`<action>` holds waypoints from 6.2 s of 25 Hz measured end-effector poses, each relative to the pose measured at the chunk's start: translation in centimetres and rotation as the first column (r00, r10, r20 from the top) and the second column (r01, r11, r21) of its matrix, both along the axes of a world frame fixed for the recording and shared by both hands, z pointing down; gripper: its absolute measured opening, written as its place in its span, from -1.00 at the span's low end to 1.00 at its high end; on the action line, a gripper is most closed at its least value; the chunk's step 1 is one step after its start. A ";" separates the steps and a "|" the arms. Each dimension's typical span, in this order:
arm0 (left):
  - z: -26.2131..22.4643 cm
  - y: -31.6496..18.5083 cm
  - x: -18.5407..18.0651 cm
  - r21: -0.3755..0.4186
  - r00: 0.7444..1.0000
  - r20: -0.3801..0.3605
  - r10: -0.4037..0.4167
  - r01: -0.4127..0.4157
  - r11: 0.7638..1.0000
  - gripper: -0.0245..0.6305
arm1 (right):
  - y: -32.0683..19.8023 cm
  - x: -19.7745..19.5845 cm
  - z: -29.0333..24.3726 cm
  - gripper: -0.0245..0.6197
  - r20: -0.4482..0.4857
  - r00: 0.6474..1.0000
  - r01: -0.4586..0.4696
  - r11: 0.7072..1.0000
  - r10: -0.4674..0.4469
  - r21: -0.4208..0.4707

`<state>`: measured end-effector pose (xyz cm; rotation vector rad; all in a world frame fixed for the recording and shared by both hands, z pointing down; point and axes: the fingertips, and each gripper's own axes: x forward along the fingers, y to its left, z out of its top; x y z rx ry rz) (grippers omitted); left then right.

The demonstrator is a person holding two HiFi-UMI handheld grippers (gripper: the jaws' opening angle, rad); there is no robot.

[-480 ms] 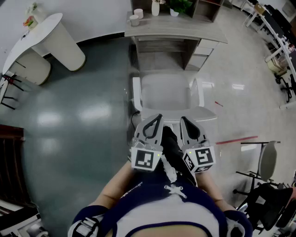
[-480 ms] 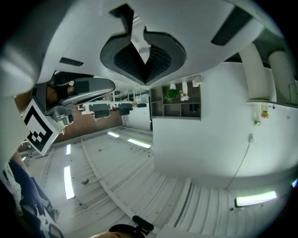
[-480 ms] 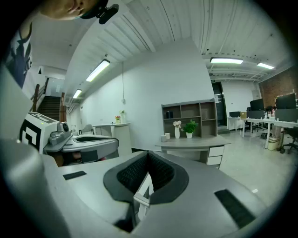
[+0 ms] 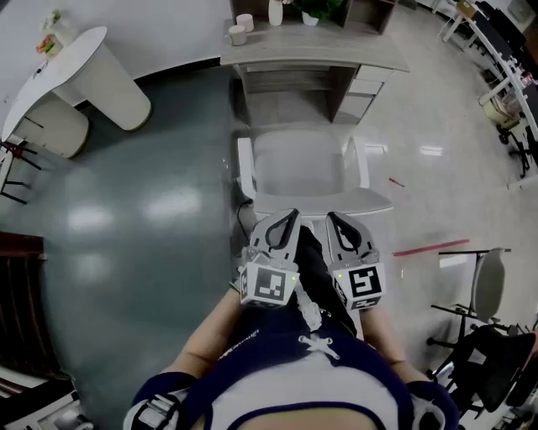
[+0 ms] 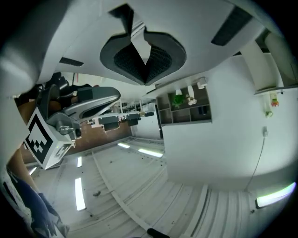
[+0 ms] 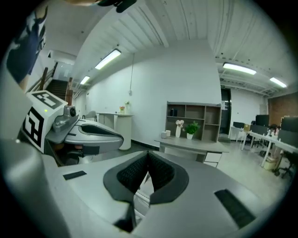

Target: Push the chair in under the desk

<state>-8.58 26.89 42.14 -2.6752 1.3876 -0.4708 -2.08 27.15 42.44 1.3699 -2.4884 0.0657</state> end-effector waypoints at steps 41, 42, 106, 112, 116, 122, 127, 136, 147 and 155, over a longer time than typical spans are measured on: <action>17.3 -0.9 3.6 -0.377 0.760 0.520 0.389 -0.204 0.904 -0.24 | -2.0 7.2 18.4 -0.54 -0.669 0.653 0.122 0.922 -0.354 -0.368; 17.6 -1.0 3.6 -0.388 0.760 0.517 0.394 -0.203 0.899 -0.23 | -2.2 7.5 18.7 -0.54 -0.679 0.641 0.124 0.921 -0.359 -0.370; 20.2 -12.4 2.5 -0.525 0.786 0.431 0.444 -0.182 0.832 -0.21 | -12.9 7.7 20.6 -0.44 -0.626 0.646 0.254 0.896 -0.438 -0.365; 20.2 -13.3 2.4 -0.521 0.785 0.433 0.443 -0.183 0.834 -0.21 | -13.8 7.6 20.6 -0.44 -0.627 0.646 0.258 0.897 -0.436 -0.358; 20.2 -14.0 2.3 -0.519 0.784 0.437 0.441 -0.181 0.835 -0.21 | -14.5 7.5 20.5 -0.44 -0.635 0.648 0.250 0.905 -0.421 -0.345; 20.2 -15.0 2.3 -0.507 0.785 0.440 0.435 -0.182 0.842 -0.21 | -15.4 7.5 20.6 -0.44 -0.638 0.647 0.254 0.907 -0.418 -0.337; 20.1 -15.8 2.4 -0.513 0.785 0.437 0.438 -0.182 0.839 -0.21 | -16.2 7.5 20.5 -0.44 -0.637 0.646 0.257 0.906 -0.420 -0.337; 20.2 -16.9 2.7 -0.511 0.787 0.439 0.433 -0.178 0.841 -0.21 | -17.4 7.9 20.6 -0.44 -0.639 0.638 0.273 0.902 -0.429 -0.333; 20.2 -17.7 3.4 -0.499 0.793 0.445 0.416 -0.166 0.850 -0.21 | -18.4 8.6 20.5 -0.44 -0.641 0.630 0.293 0.899 -0.438 -0.327; 20.2 -18.3 3.7 -0.490 0.794 0.451 0.408 -0.162 0.857 -0.21 | -19.1 9.0 20.7 -0.44 -0.651 0.622 0.305 0.900 -0.436 -0.312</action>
